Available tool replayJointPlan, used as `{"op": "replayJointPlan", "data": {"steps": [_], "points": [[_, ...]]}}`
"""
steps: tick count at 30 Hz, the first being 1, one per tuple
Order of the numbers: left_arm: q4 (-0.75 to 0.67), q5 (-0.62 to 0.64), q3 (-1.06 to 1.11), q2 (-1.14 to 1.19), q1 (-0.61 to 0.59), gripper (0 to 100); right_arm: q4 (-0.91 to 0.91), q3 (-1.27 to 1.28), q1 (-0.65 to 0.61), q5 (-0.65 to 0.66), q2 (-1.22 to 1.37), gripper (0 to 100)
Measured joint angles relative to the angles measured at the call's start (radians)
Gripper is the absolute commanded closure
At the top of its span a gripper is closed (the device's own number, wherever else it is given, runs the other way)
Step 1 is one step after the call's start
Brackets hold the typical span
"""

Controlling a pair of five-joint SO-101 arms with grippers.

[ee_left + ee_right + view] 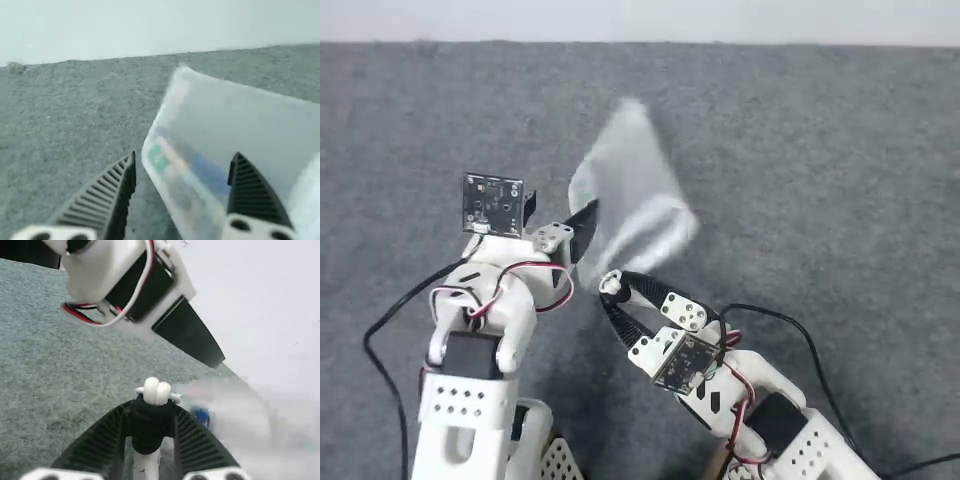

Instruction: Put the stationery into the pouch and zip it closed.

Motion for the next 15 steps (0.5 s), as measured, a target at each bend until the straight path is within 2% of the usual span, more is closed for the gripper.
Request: {"op": "replayJointPlan", "data": {"steps": [8, 12, 15], "points": [[0.037, -0.006, 0.0, -0.015, -0.049, 77, 0.0, 0.0, 0.081, -0.002, -0.002, 99.3], [0.137, -0.092, 0.0, -0.118, -0.055, 76, 0.0, 0.0, 0.123, -0.002, -0.002, 99.3], [0.23, -0.201, 0.0, -0.239, -0.055, 70, 0.0, -0.002, 0.132, -0.002, -0.002, 99.3]]}}
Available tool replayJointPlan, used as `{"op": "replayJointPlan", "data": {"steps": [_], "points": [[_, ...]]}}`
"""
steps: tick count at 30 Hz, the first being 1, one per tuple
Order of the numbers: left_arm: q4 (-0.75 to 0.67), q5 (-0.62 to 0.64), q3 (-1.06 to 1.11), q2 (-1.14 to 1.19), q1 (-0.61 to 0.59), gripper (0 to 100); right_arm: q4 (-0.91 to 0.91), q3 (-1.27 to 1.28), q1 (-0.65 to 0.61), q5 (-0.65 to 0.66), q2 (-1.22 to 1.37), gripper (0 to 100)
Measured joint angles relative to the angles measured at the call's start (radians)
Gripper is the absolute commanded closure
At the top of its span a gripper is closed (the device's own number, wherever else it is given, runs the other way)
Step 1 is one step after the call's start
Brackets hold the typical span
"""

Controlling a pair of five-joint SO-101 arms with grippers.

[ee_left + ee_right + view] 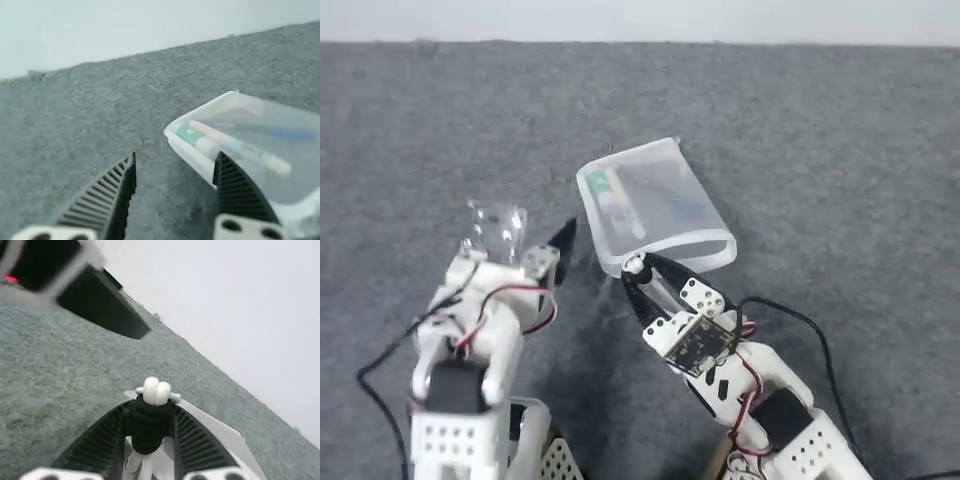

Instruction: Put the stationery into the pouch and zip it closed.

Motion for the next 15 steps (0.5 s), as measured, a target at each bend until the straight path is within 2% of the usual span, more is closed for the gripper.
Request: {"op": "replayJointPlan", "data": {"steps": [9, 15], "points": [[0.238, -0.172, 0.0, -0.365, 0.0, 68, 0.011, -0.017, 0.034, 0.0, 0.0, 99.2], [0.25, -0.227, 0.086, -0.371, -0.002, 68, 0.209, -0.141, 0.043, 0.002, 0.0, 99.1]]}}
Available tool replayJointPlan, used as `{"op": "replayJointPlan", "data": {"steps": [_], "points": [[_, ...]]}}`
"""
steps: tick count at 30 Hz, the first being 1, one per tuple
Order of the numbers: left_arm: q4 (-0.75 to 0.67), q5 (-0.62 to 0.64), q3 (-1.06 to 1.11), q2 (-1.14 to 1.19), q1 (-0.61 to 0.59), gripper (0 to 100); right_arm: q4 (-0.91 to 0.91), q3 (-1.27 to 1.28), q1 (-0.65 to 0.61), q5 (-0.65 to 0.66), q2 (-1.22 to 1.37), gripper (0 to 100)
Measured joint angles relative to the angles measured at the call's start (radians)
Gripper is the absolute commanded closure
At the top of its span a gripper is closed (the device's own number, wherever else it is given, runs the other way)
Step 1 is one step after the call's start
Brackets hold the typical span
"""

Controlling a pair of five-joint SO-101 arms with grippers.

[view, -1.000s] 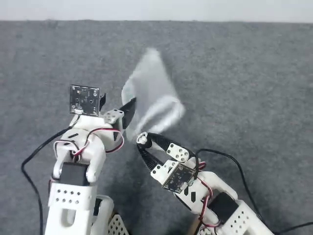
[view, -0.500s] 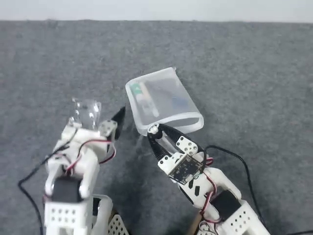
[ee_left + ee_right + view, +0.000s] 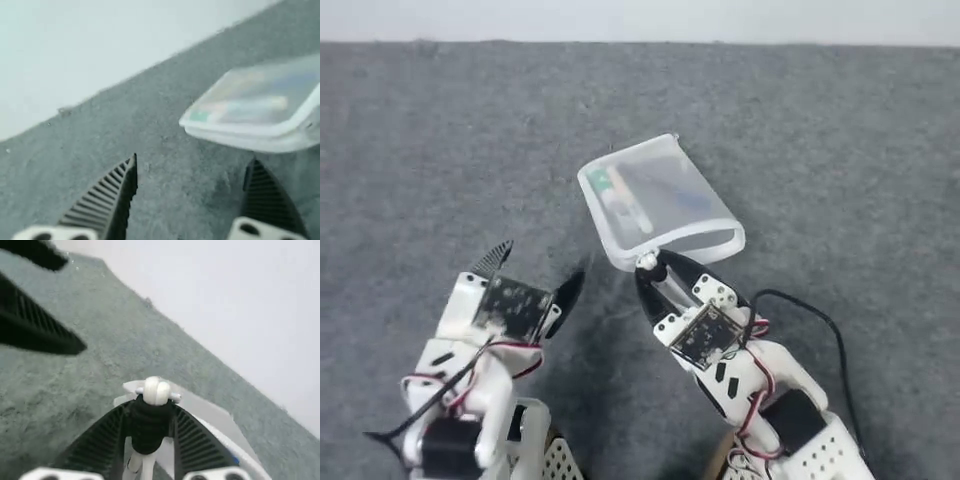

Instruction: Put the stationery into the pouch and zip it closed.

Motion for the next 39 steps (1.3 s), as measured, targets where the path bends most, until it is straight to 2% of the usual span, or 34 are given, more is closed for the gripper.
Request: {"op": "replayJointPlan", "data": {"steps": [4, 12, 20, 24, 30, 39], "points": [[-0.031, -0.006, 0.072, 0.0, 0.011, 68, 0.064, -0.044, 0.005, 0.0, 0.0, 99.1], [-0.044, -0.009, 0.106, 0.0, 0.183, 68, 0.187, -0.147, 0.005, 0.002, 0.0, 99.1], [-0.187, 0.02, 0.186, 0.0, 0.222, 68, 0.319, -0.245, 0.005, 0.025, 0.0, 99.1], [-0.253, 0.043, 0.262, 0.0, 0.27, 70, 0.39, -0.278, -0.054, 0.064, 0.0, 99.1], [-0.315, 0.058, 0.273, 0.0, 0.336, 73, 0.399, -0.279, -0.115, 0.072, 0.0, 99.1], [-0.319, 0.06, 0.273, 0.0, 0.471, 76, 0.428, -0.281, -0.158, 0.072, -0.003, 99.1]]}}
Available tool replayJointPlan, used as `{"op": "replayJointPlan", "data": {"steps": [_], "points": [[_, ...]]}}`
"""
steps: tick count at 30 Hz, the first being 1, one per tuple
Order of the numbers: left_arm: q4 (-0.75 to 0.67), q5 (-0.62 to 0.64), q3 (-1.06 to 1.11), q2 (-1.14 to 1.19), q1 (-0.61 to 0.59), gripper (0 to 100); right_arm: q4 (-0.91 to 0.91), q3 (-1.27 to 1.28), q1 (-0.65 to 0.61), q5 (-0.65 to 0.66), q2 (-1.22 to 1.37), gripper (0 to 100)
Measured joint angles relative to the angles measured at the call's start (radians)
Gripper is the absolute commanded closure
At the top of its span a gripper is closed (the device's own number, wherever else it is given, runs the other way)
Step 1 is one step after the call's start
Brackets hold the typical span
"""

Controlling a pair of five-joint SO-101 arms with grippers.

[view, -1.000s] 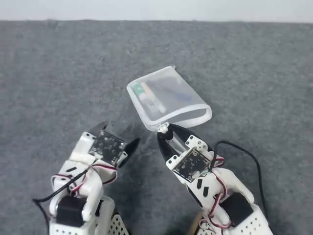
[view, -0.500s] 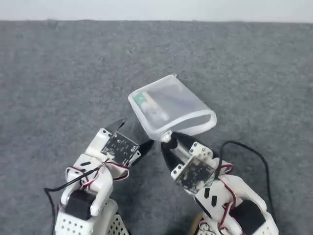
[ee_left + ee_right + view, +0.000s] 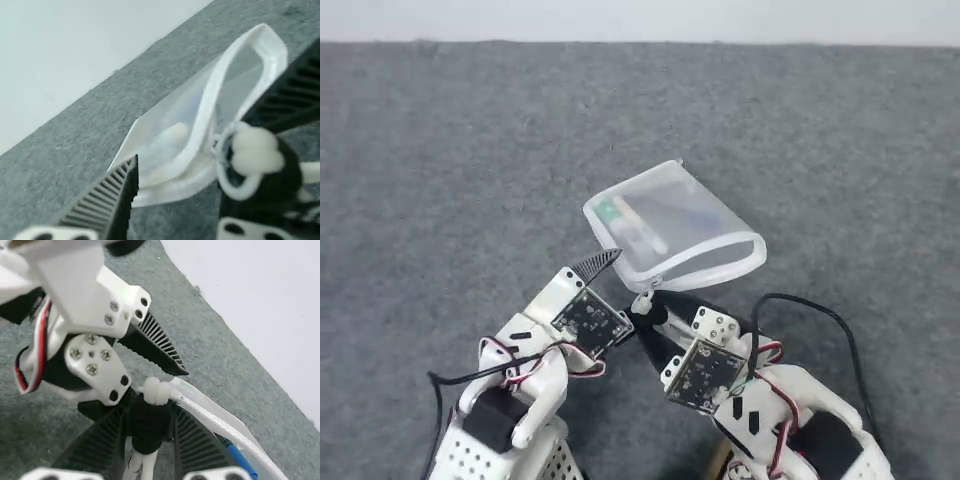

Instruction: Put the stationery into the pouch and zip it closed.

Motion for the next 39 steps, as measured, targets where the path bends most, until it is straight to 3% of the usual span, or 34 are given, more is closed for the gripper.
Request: {"op": "replayJointPlan", "data": {"steps": [9, 18, 24, 30, 39], "points": [[-0.061, 0.0, 0.048, 0.0, 0.012, 76, 0.002, 0.0, 0.002, 0.0, -0.011, 99.2], [-0.235, 0.002, 0.181, 0.0, 0.044, 99, 0.002, 0.0, 0.002, -0.002, -0.011, 99.2], [-0.242, 0.0, 0.181, 0.0, 0.041, 99, 0.002, 0.0, 0.003, -0.002, -0.012, 99.2], [-0.226, 0.0, 0.181, 0.0, 0.041, 99, -0.068, -0.002, 0.13, -0.005, -0.026, 99.2], [-0.074, 0.0, 0.11, -0.002, -0.003, 99, -0.245, 0.038, 0.316, -0.155, -0.011, 99.2]]}}
